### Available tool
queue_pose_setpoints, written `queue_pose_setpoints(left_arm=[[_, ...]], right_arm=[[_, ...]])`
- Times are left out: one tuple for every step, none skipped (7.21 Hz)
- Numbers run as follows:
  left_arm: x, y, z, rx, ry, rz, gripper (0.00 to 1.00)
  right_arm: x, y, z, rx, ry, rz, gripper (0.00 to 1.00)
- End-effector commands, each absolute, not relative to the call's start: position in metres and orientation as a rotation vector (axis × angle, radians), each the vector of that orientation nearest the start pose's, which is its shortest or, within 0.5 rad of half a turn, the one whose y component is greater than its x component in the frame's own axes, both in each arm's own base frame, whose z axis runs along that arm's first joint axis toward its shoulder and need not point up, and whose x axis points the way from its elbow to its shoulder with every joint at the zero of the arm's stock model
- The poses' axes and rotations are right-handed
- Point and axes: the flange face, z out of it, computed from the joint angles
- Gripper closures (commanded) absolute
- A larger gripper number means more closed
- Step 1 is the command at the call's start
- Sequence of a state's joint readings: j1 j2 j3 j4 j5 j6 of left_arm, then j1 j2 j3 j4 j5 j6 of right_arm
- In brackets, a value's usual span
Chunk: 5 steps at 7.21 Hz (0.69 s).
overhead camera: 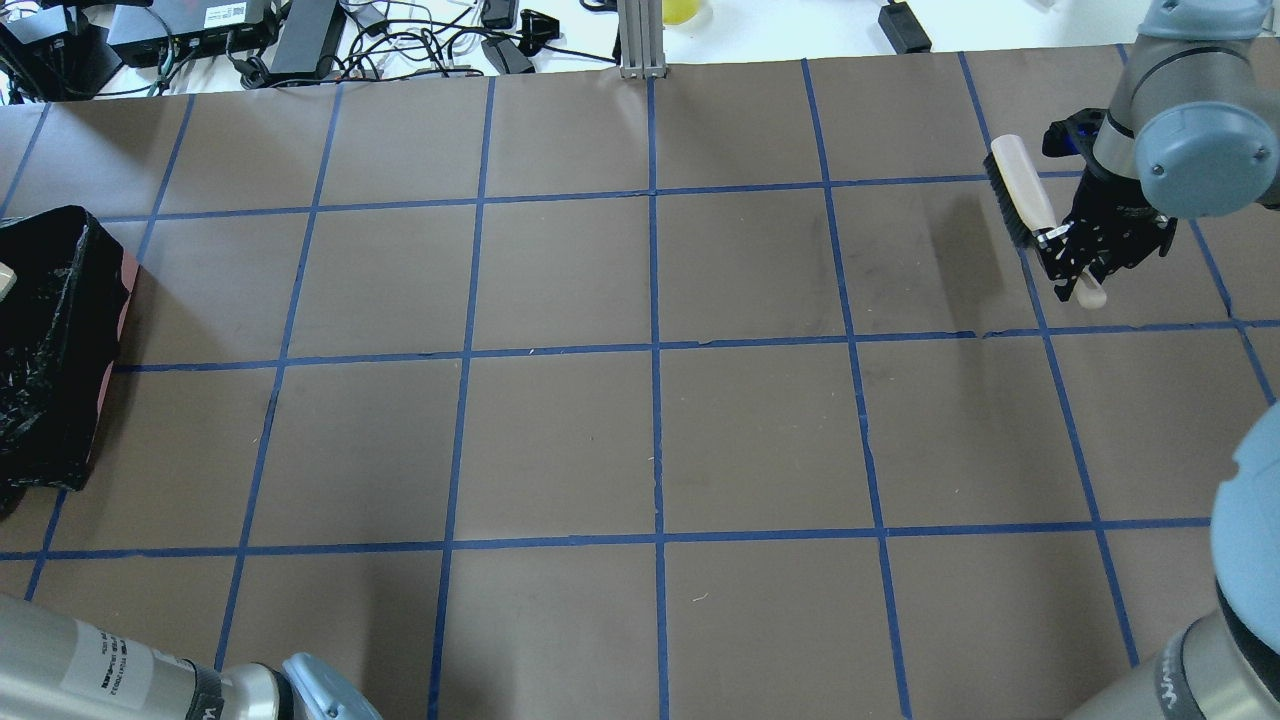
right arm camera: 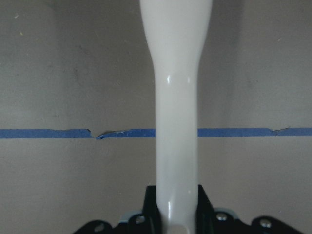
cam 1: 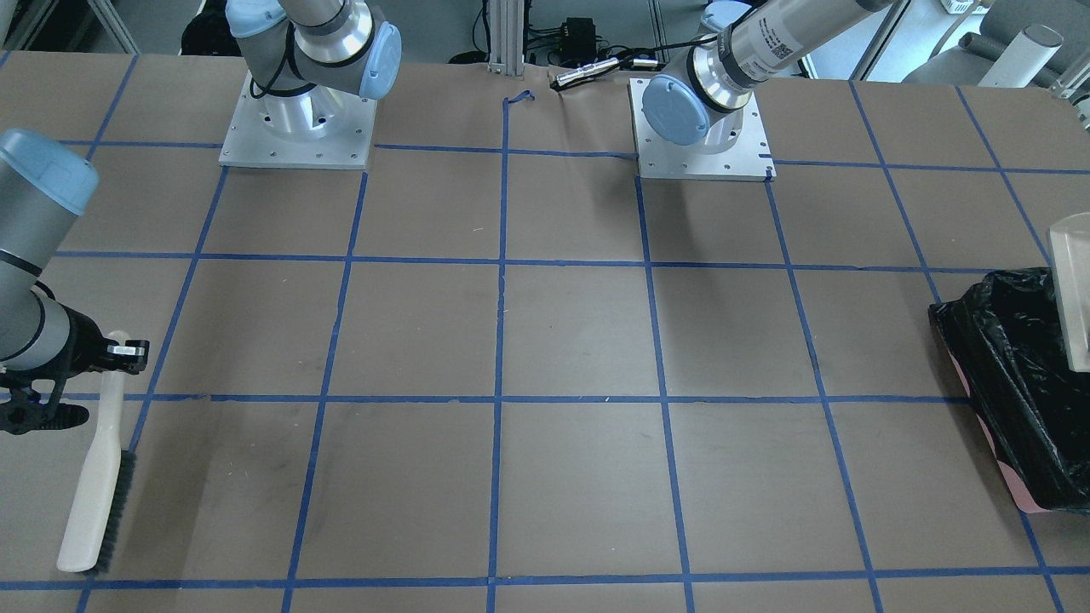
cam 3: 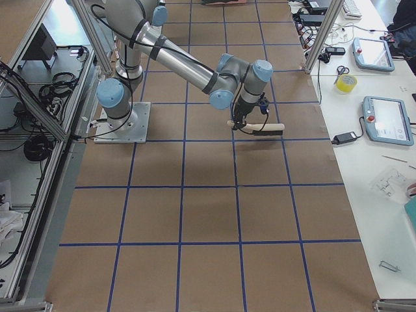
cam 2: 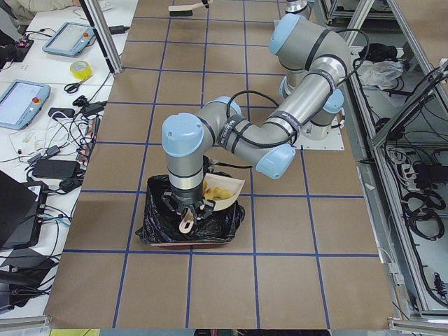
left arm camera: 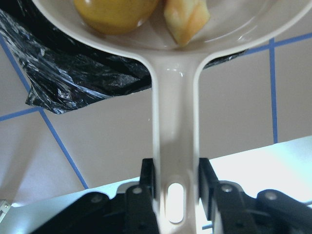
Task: Sweep and dump trash into bin
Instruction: 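Tip the dustpan over the black bin with the left gripper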
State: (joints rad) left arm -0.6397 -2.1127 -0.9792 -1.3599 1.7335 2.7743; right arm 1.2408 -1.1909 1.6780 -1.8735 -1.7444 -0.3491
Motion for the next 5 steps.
queue_pose_setpoints(left_arm=[[0.513, -0.542, 0.477, -2.578, -2.119, -0.598, 1.0], [0.491, -0.545, 0.477, -2.574, -2.131, -0.69, 1.0], [0.486, -0.541, 0.462, -2.597, -2.155, -0.722, 1.0], [0.48, -0.536, 0.457, -2.627, -2.18, -0.754, 1.0], [0.475, -0.534, 0.46, -2.648, -2.157, -0.762, 1.0]], right_arm=[[-0.077, -0.588, 0.25, 0.001, 3.217, 0.397, 1.0], [-0.076, -0.588, 0.249, 0.001, 3.206, 0.393, 1.0], [-0.073, -0.589, 0.249, 0.01, 3.184, 0.377, 1.0], [-0.072, -0.588, 0.252, 0.008, 3.185, 0.372, 1.0], [-0.069, -0.588, 0.253, -0.002, 3.169, 0.361, 1.0]])
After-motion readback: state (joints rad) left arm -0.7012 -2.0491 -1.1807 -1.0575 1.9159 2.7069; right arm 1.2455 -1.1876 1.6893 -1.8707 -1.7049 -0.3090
